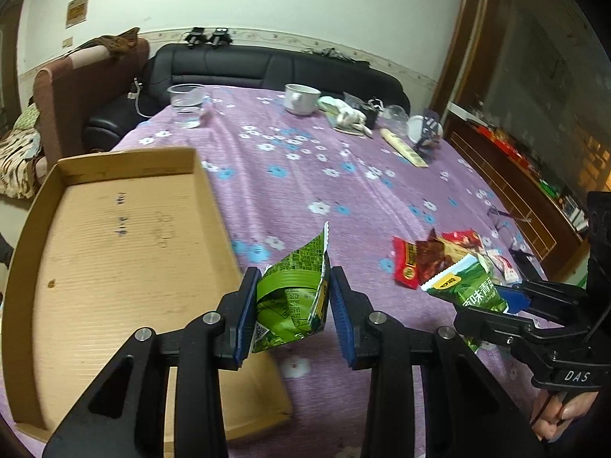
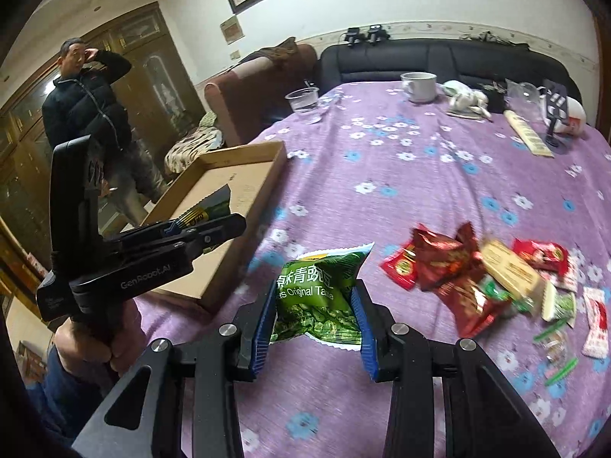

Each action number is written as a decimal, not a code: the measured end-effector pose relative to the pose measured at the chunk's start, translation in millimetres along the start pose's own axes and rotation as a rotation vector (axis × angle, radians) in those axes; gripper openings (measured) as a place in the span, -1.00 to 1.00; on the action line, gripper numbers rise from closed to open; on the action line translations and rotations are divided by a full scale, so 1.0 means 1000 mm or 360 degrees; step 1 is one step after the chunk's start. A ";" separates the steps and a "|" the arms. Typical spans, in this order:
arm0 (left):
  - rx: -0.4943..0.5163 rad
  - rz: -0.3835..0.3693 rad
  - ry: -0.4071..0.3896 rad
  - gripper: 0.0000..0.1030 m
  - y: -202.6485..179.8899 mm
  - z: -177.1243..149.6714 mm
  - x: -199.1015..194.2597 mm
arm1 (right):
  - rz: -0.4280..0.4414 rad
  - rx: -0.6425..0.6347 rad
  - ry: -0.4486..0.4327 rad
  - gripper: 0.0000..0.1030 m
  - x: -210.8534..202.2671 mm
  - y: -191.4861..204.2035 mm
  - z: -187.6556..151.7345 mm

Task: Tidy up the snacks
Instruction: 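Carry the green pea bag with the left gripper over the cardboard box, then open the left gripper to drop the green pea bag into the box, then move the left gripper back to the snack pile and grasp the red candy packet, then grasp the brown-red wrapped candy with the right gripper while the left holds the red packet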

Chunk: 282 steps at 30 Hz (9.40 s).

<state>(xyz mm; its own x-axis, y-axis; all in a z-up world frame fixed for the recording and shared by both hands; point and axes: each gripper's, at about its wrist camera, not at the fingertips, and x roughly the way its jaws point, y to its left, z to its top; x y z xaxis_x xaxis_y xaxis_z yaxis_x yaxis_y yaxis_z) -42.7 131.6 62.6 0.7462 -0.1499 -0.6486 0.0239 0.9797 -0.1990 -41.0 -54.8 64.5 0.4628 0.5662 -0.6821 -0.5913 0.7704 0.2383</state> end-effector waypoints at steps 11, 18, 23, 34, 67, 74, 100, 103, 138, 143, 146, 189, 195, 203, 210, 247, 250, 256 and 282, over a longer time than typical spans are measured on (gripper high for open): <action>-0.0137 0.0133 -0.0037 -0.34 0.051 -0.002 -0.011 | 0.0127 -0.0058 0.0051 -0.24 0.038 0.046 0.024; -0.0284 0.0233 -0.0033 -0.34 0.095 -0.007 -0.016 | 0.0226 -0.0133 0.0106 -0.25 0.064 0.088 0.029; -0.0357 0.0292 -0.0031 -0.34 0.117 -0.011 -0.018 | 0.0254 -0.0210 0.0130 -0.25 0.080 0.114 0.026; -0.0366 0.0348 0.0003 -0.34 0.128 -0.029 -0.008 | 0.0329 -0.0222 0.0184 -0.25 0.114 0.124 0.009; -0.0340 0.0285 -0.0006 -0.34 0.128 -0.033 -0.008 | 0.0346 -0.0233 0.0111 -0.22 0.116 0.121 0.002; -0.0339 0.0290 -0.0004 -0.34 0.129 -0.033 -0.009 | 0.0331 -0.0244 0.0104 -0.21 0.115 0.121 0.002; -0.0323 0.0279 0.0006 -0.31 0.123 -0.032 -0.007 | 0.0320 -0.0249 0.0089 -0.03 0.113 0.122 0.002; -0.0325 0.0277 0.0005 -0.30 0.123 -0.032 -0.007 | 0.0311 -0.0265 0.0056 0.05 0.109 0.123 0.002; -0.0266 0.0253 -0.0157 0.42 0.102 -0.026 -0.027 | 0.0245 0.0011 -0.0262 0.28 0.037 0.072 0.018; -0.0223 0.0251 -0.0181 0.42 0.087 -0.022 -0.035 | 0.0278 0.0062 -0.0292 0.30 0.018 0.054 0.013; -0.0174 0.0252 -0.0192 0.42 0.074 -0.019 -0.040 | 0.0271 0.0123 -0.0369 0.34 0.004 0.040 0.011; 0.0358 0.0018 0.0264 0.34 -0.116 0.011 0.068 | 0.0105 0.0879 -0.0557 0.51 -0.058 -0.155 -0.035; 0.0420 0.0015 0.0350 0.13 -0.127 0.009 0.097 | 0.0135 0.0861 -0.0559 0.52 -0.058 -0.153 -0.036; 0.0443 -0.0022 0.0388 -0.28 -0.139 0.010 0.124 | 0.0157 0.0856 -0.0542 0.51 -0.056 -0.152 -0.035; 0.0446 0.0070 0.0348 -0.56 -0.128 0.000 0.114 | 0.0141 0.0861 -0.0524 0.51 -0.053 -0.154 -0.036; 0.0147 -0.0138 0.0282 -0.56 -0.081 -0.004 0.092 | -0.0257 0.0399 -0.0046 -0.34 0.016 -0.102 -0.031; 0.0147 -0.0132 0.0292 -0.56 -0.081 -0.004 0.093 | -0.0247 0.0404 -0.0061 -0.34 0.014 -0.101 -0.031; 0.0190 -0.0094 0.0304 -0.56 -0.086 -0.005 0.095 | -0.0206 0.0428 -0.0104 -0.34 0.008 -0.103 -0.029; 0.0225 -0.0083 0.0260 -0.66 -0.092 -0.005 0.090 | -0.0148 0.0425 -0.0185 -0.35 -0.004 -0.101 -0.028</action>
<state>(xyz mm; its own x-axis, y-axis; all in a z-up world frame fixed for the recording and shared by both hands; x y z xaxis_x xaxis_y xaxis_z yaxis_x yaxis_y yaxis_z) 19.0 27.3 18.4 0.6241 -0.2090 -0.7529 0.1610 0.9773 -0.1379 -1.2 -143.0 23.8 0.5884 0.5075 -0.6294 -0.3555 0.8616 0.3623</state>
